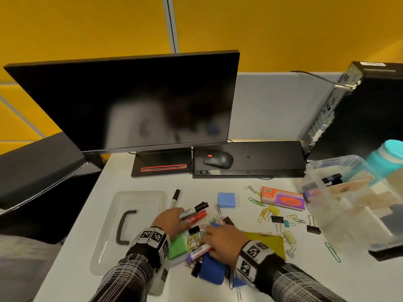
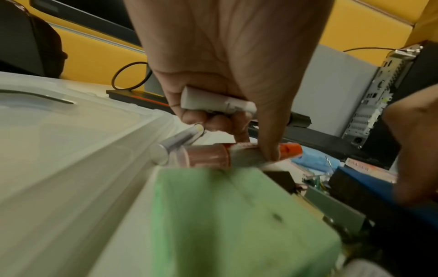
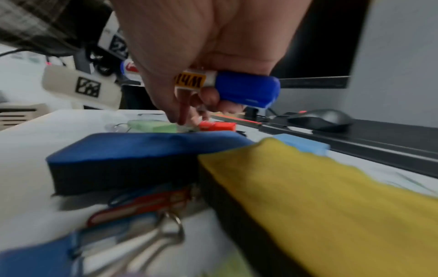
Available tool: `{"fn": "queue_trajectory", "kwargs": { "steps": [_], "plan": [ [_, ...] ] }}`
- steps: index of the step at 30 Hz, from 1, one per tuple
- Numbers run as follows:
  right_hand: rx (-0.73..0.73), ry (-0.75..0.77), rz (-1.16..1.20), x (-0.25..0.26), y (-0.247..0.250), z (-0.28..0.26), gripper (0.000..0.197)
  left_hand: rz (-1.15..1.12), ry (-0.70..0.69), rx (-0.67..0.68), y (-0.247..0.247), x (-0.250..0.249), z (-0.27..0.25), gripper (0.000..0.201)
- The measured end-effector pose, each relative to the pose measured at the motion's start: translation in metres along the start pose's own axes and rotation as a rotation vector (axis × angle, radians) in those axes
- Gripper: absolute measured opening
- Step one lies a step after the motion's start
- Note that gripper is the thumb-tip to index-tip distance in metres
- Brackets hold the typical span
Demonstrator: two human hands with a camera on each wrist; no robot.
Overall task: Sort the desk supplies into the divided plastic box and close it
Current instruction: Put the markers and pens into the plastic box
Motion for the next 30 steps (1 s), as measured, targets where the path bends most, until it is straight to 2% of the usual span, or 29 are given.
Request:
{"fn": "queue_trajectory", "kwargs": {
  "steps": [3,6,8,13,18,21,26,30],
  "plan": [
    [0.074,0.024,-0.093,0.018,-0.010,0.026,0.025,-0.110,-0.010,-0.092,0.015,0.004,-0.003,0.034],
    [0.111,-0.015,-0.137,0.024,-0.014,0.038,0.028,-0.198,-0.024,-0.159,0.031,0.009,-0.006,0.020],
    [0.117,-0.019,-0.164,0.024,-0.014,0.040,0.032,-0.241,-0.027,-0.185,0.039,0.012,-0.007,0.016],
    [-0.021,-0.064,-0.071,0.005,0.012,0.022,0.028,-0.330,-0.035,-0.266,0.049,0.011,-0.006,0.014],
    [-0.157,-0.217,0.066,-0.046,0.061,-0.036,0.030,-0.329,-0.049,-0.287,0.046,-0.008,0.008,0.019],
    [-0.257,-0.354,0.116,-0.093,0.097,-0.088,0.030,-0.341,-0.081,-0.246,0.038,-0.032,0.014,0.020],
    [-0.410,-0.724,0.027,-0.198,0.151,-0.179,0.033,-0.332,-0.128,-0.242,0.023,-0.066,0.024,0.026],
    [-0.334,-1.025,-0.065,-0.271,0.166,-0.228,0.030,-0.362,-0.188,-0.212,0.011,-0.093,0.026,0.024]
  ]
}}
Point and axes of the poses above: each hand's wrist, its own z-axis towards the middle knuckle, its own y-axis out of the back of the hand, x = y × z, the point moved 6 cm from there along z, towards the middle knuckle, and after that the axes turned 1 degree about -x, right-handed, at the moved point
